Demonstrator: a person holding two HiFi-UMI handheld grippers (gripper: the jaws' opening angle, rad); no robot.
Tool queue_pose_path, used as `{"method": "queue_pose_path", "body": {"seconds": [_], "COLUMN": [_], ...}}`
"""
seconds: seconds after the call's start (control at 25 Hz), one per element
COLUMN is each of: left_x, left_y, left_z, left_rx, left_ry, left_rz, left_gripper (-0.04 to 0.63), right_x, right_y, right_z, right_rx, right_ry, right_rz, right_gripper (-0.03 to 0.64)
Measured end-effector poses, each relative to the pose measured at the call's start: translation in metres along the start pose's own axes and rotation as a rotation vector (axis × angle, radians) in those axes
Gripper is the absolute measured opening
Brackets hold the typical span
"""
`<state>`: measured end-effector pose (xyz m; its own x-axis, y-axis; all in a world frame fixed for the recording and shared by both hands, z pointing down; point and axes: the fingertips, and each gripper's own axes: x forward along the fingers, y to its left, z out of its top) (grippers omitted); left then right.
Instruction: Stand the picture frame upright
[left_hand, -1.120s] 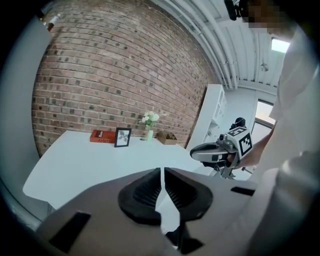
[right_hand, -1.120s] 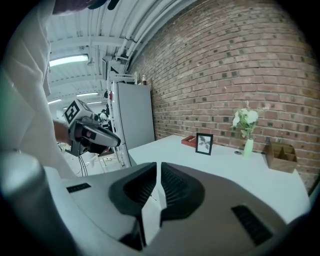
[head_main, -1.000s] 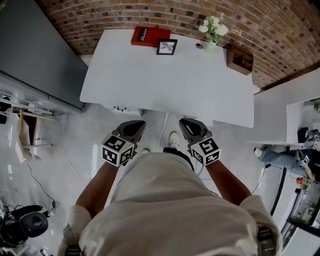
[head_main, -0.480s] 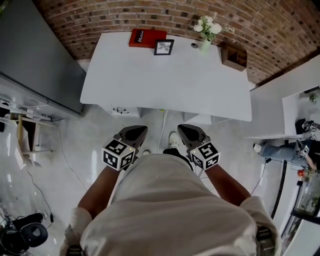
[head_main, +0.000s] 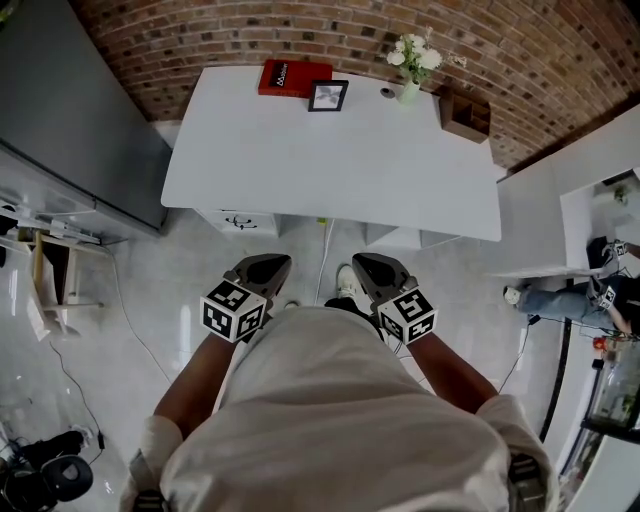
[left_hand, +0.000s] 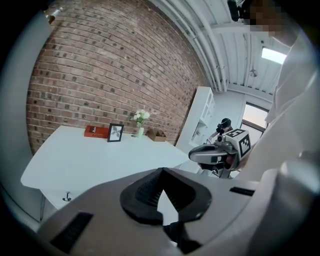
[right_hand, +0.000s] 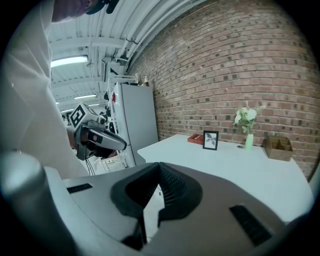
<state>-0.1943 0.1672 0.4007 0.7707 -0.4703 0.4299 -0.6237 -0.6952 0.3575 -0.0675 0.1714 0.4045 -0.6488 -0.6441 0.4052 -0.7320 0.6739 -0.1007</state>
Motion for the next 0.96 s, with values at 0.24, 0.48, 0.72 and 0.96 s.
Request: {"method": "queue_pose_path", "body": {"seconds": [0.24, 0.48, 0.72, 0.96], "left_x": [-0.005, -0.011, -0.015, -0.015], "left_y": [0.002, 0.003, 0.002, 0.002], "left_z": [-0.004, -0.009, -0.012, -0.016], "left_rx": [0.005, 0.002, -0.003, -0.008], "left_ry": [-0.002, -0.007, -0.012, -0.013], "left_rz": [0.007, 0.023, 0.036, 0.045], "left_gripper": [-0.005, -0.005, -0.005, -0.005], "right_x": [0.002, 0.003, 0.002, 0.0], "right_y": [0.008, 0.014, 0.019, 0.02], "right_z": [0.0, -0.001, -0.003, -0.006], "right_rx": [0.003, -0.005, -0.012, -0.001], "right_ry": [-0.008, -0.012, -0.015, -0.018], "right_rz": [0.004, 0.01, 0.019, 0.019], "right_gripper": [0.005, 0.005, 0.005, 0.005]}}
